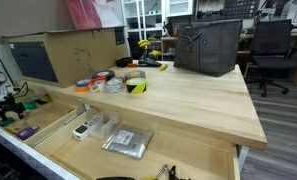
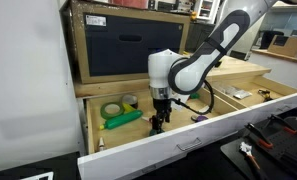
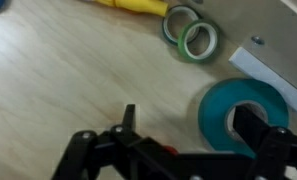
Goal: Take the green tape out of the drawer
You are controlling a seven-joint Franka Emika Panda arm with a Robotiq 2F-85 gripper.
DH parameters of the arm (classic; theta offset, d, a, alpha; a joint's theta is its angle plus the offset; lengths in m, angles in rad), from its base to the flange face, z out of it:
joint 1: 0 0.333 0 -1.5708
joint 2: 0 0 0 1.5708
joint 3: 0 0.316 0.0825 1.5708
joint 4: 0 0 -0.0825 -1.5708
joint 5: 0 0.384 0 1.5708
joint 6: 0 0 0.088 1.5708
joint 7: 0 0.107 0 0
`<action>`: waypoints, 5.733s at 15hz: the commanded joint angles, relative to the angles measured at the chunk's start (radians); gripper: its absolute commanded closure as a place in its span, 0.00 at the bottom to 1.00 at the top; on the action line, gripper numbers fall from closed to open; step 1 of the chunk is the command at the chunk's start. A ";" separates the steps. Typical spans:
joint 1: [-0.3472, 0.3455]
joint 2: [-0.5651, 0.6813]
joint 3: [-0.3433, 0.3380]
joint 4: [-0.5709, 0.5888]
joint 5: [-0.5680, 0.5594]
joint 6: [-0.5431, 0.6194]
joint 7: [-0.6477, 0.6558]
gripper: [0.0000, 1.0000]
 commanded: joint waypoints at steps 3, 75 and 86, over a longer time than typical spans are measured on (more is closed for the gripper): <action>0.042 0.005 -0.033 0.018 -0.037 -0.022 -0.003 0.25; -0.698 -0.714 -0.298 -0.492 0.206 0.009 0.316 0.93; -0.710 -0.487 -0.339 -0.259 0.297 0.011 0.503 0.93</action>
